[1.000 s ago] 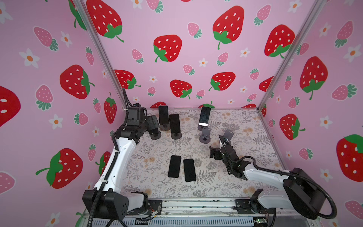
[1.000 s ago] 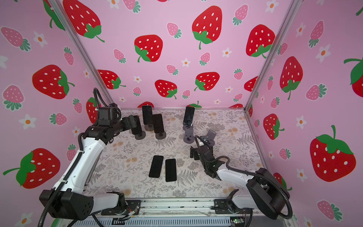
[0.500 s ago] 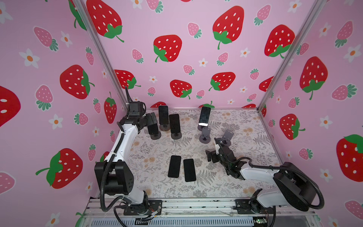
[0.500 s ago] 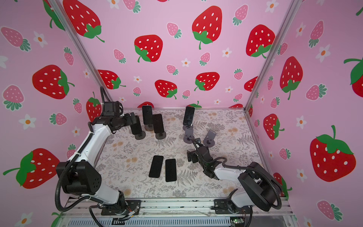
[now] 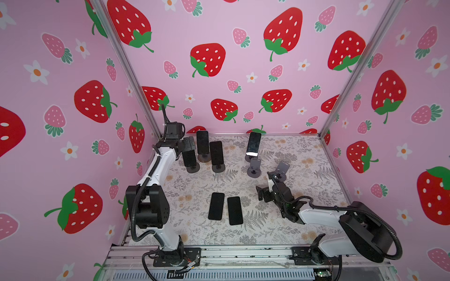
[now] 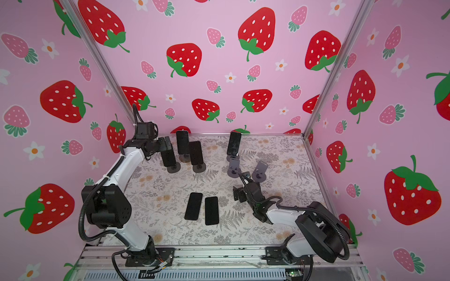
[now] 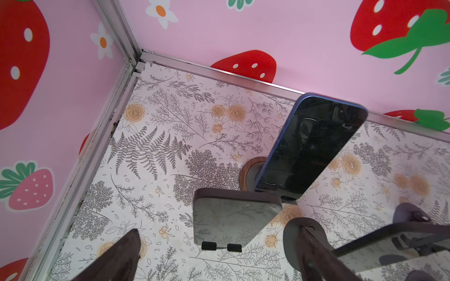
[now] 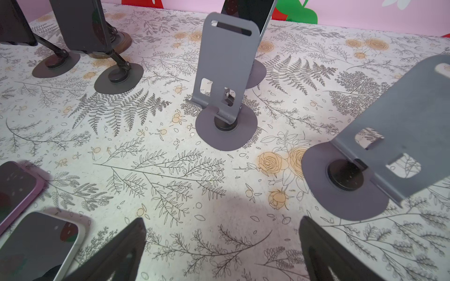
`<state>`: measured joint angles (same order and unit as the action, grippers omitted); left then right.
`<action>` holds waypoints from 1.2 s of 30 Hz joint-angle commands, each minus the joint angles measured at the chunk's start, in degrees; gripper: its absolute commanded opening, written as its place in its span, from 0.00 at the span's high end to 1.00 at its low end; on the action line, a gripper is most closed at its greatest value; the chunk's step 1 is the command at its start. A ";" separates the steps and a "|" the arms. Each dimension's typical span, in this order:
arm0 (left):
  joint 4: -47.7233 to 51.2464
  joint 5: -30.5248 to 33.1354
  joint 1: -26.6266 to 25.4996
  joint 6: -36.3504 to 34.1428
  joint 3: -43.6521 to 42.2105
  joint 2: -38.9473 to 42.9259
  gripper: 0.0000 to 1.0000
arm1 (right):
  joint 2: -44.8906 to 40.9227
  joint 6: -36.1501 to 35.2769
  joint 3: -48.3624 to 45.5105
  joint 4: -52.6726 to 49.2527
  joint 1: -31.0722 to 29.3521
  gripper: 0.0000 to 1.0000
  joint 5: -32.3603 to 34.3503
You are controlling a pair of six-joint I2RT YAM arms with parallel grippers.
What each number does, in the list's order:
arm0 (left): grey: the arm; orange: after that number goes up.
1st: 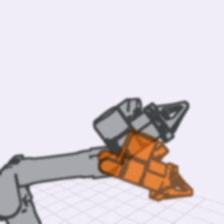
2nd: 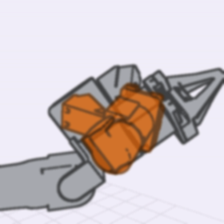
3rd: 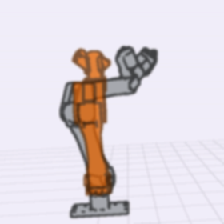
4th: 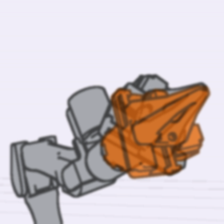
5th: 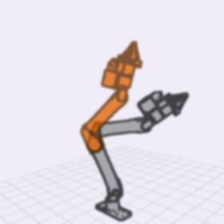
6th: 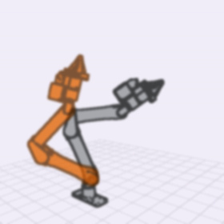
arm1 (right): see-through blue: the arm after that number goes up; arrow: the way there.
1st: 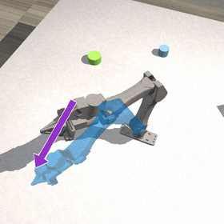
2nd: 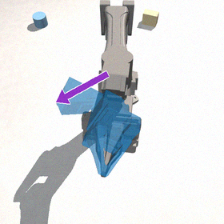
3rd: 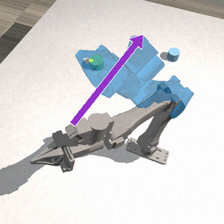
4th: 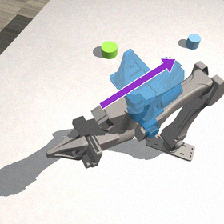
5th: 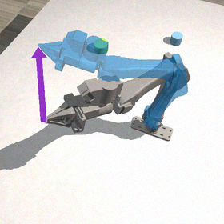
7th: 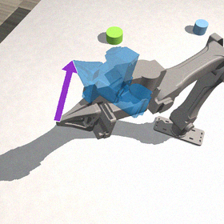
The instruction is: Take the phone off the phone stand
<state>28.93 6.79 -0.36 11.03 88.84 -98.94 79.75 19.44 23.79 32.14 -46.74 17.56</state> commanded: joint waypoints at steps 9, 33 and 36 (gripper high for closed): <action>-1.01 1.94 -0.78 -2.18 6.44 -4.18 0.01 | 0.07 -0.27 -0.96 3.06 0.08 0.00 0.72; 0.48 2.13 -0.91 -0.21 7.03 -12.18 0.10 | 1.27 -0.19 0.01 2.69 0.10 0.00 0.90; -1.27 2.31 -1.13 0.82 4.71 -11.68 0.11 | 1.28 -0.20 0.00 2.83 0.11 0.00 1.37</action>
<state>28.62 8.12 -1.06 10.81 95.22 -110.15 80.51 19.42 23.44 33.65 -46.74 18.00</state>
